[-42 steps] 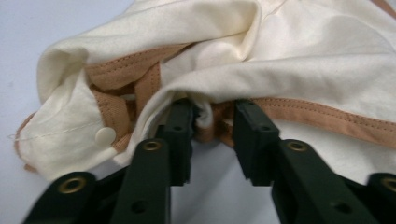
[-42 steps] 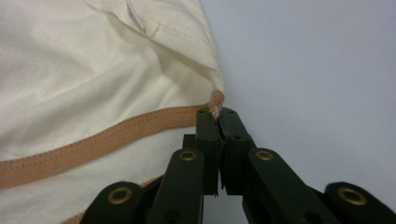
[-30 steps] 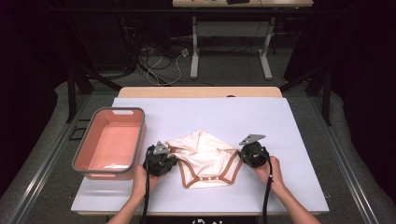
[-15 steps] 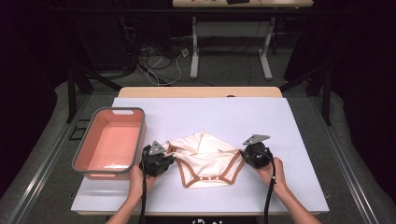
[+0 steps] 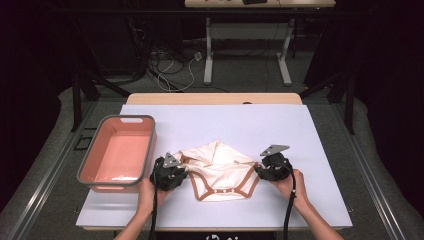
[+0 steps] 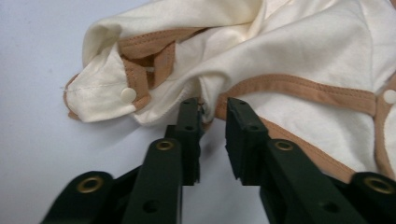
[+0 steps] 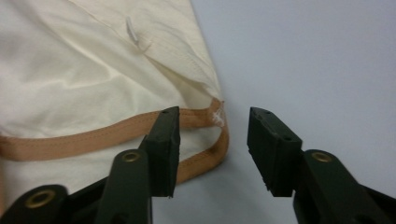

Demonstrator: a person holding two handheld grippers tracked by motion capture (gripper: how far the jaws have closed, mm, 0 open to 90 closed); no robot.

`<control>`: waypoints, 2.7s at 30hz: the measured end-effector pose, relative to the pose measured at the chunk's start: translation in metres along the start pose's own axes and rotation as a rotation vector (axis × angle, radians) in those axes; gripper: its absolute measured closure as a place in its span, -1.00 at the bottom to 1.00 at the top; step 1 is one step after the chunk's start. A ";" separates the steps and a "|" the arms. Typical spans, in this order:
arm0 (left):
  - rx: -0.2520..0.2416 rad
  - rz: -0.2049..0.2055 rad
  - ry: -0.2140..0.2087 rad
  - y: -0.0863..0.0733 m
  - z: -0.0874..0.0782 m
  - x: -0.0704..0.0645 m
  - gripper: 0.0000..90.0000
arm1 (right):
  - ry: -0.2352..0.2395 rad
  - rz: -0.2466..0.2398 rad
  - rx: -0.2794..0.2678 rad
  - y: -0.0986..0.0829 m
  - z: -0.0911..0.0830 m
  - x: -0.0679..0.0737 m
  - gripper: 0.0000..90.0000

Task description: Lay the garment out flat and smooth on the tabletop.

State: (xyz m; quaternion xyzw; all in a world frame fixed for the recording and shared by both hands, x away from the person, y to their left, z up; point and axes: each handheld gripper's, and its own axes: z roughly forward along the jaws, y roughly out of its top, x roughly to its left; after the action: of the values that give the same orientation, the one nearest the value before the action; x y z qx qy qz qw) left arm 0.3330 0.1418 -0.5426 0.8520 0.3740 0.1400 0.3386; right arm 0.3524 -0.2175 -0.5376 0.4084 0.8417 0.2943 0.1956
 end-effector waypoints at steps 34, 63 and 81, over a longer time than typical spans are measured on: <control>0.002 0.223 -0.197 0.010 0.007 -0.064 -0.43 | 0.327 -0.230 0.029 -0.003 -0.009 0.066 -0.08; 0.059 0.279 -0.273 0.006 0.021 -0.063 0.81 | 0.379 -0.215 0.063 -0.005 0.002 0.070 0.92; 0.089 0.321 -0.334 -0.003 0.001 -0.070 0.91 | 0.462 -0.257 0.133 -0.005 -0.010 0.084 0.97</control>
State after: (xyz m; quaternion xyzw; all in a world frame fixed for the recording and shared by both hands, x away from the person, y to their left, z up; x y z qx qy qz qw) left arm 0.2848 0.0916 -0.5445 0.9259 0.1785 0.0327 0.3313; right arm 0.2943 -0.1560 -0.5404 0.2323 0.9263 0.2967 0.0069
